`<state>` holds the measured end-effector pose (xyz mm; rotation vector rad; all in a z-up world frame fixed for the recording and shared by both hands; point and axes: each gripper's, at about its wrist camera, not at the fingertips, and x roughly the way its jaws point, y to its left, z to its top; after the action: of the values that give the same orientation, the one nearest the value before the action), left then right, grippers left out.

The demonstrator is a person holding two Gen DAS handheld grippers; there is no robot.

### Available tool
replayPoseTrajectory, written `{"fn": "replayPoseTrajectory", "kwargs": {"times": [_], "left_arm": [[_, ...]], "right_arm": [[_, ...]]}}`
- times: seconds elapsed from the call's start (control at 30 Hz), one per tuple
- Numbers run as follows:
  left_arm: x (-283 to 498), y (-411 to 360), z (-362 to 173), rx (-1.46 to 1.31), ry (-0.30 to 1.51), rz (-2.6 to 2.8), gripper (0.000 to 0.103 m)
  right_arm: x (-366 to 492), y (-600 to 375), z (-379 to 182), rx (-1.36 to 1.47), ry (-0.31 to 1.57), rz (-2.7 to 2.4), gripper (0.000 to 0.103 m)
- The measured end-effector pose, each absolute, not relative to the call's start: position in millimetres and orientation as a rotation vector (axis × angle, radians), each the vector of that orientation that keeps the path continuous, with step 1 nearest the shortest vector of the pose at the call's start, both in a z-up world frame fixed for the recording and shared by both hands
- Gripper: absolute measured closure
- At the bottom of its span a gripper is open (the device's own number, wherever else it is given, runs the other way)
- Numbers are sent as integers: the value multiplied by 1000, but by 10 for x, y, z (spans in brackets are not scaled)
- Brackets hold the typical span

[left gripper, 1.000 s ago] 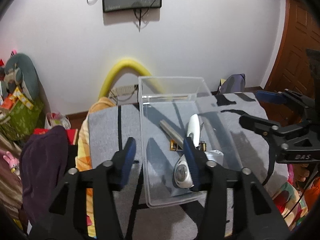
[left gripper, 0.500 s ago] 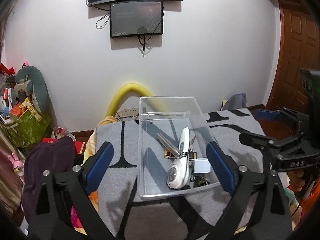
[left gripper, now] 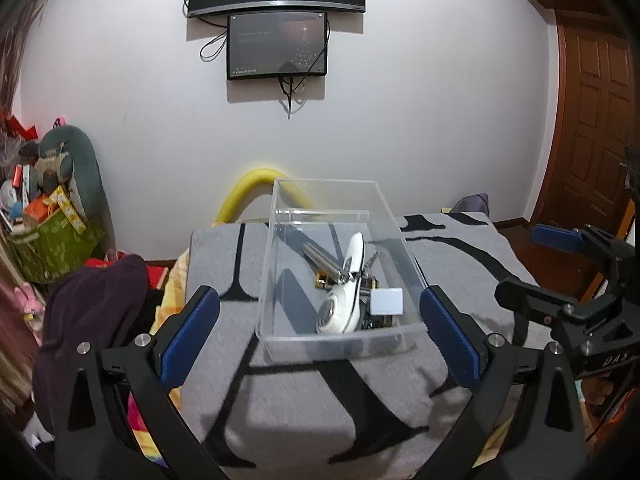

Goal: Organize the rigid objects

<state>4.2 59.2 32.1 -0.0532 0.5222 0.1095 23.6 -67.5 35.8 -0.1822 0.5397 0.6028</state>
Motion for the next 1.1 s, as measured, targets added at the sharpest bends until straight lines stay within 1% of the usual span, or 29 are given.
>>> {"fn": "replayPoseTrajectory", "kwargs": {"times": [0.37, 1.1], "left_arm": [[-110, 577, 220, -92, 515, 104, 2], [-210, 462, 179, -60, 484, 112, 1]], "right_arm": [[-6, -652, 211, -211, 524, 575, 0], [-9, -732, 203, -152, 543, 574, 0]]}}
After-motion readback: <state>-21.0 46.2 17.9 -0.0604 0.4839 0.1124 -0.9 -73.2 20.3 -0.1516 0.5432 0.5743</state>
